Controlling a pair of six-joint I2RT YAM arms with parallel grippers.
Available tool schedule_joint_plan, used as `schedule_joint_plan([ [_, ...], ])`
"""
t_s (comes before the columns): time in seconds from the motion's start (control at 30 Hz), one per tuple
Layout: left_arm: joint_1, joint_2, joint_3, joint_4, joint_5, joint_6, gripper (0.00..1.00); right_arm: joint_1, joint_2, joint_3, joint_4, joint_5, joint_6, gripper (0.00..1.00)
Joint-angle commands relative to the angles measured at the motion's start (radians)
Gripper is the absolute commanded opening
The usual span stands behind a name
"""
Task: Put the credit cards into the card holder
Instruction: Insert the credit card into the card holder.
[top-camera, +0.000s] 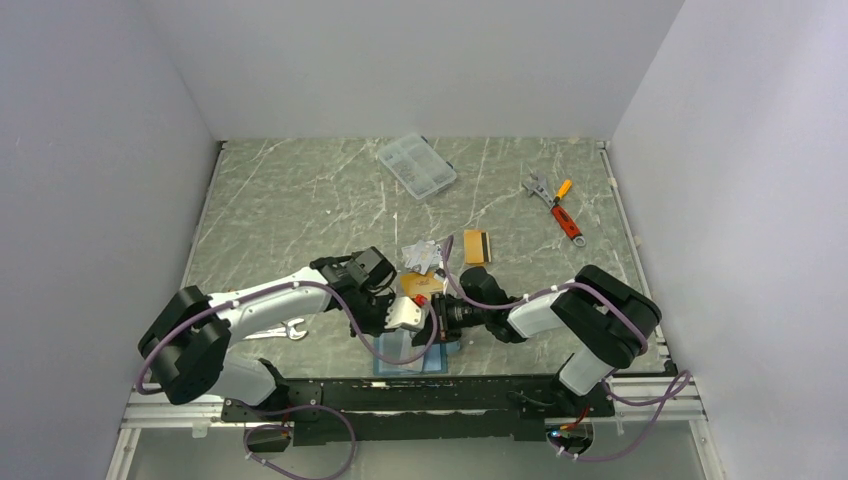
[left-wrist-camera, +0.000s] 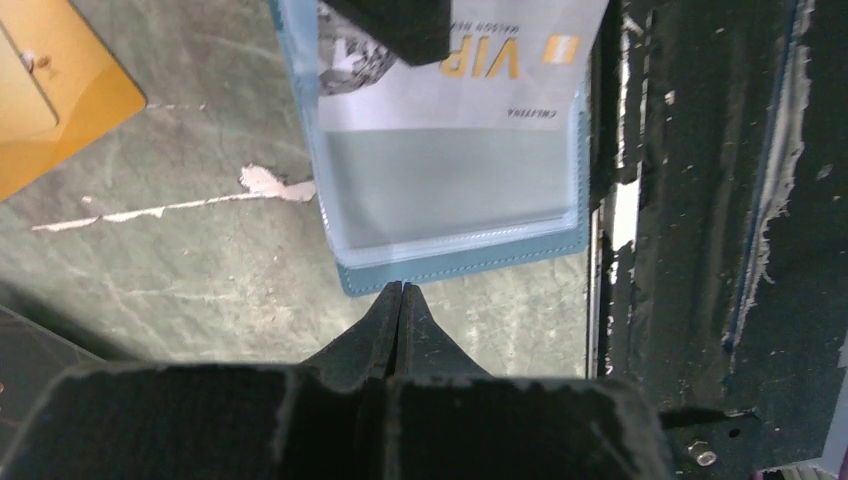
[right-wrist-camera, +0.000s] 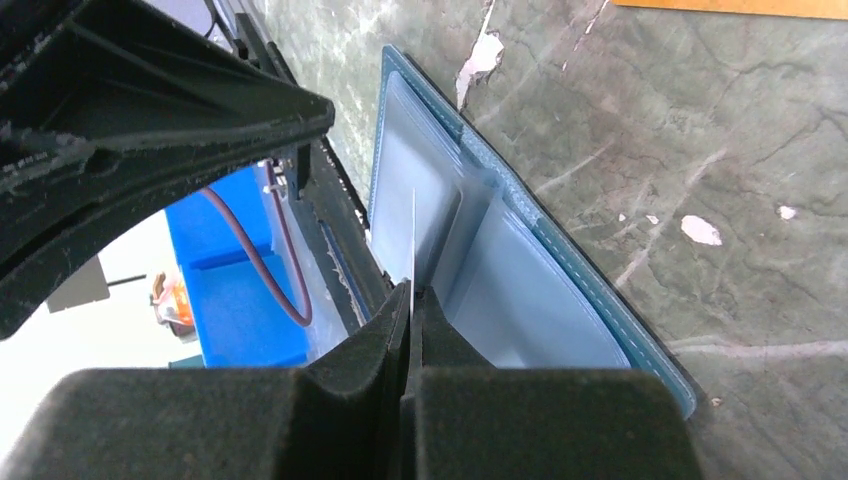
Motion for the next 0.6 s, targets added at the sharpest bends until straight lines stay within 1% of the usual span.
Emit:
schedule_joint_plan([
  [0.0, -0.019, 0.011, 0.02, 0.01, 0.1, -0.025, 0.0, -0.005, 0.0, 0.013, 0.045, 0.007, -0.002, 0.0],
  [0.2, -0.06, 0.065, 0.013, 0.076, 0.115, -0.058, 0.0, -0.008, 0.034, 0.019, 0.071, -0.011, 0.011, 0.0],
  [0.37, -0.086, 0.081, 0.004, 0.088, 0.108, -0.041, 0.0, -0.012, 0.044, 0.017, 0.082, -0.018, 0.013, 0.0],
  [0.43, -0.093, 0.099, -0.012, 0.092, 0.088, -0.024, 0.0, -0.031, 0.041, 0.002, 0.107, -0.033, 0.024, 0.0],
  [0.57, -0.096, 0.114, -0.068, 0.126, 0.022, 0.003, 0.0, -0.089, -0.018, -0.066, 0.186, -0.049, 0.054, 0.0],
])
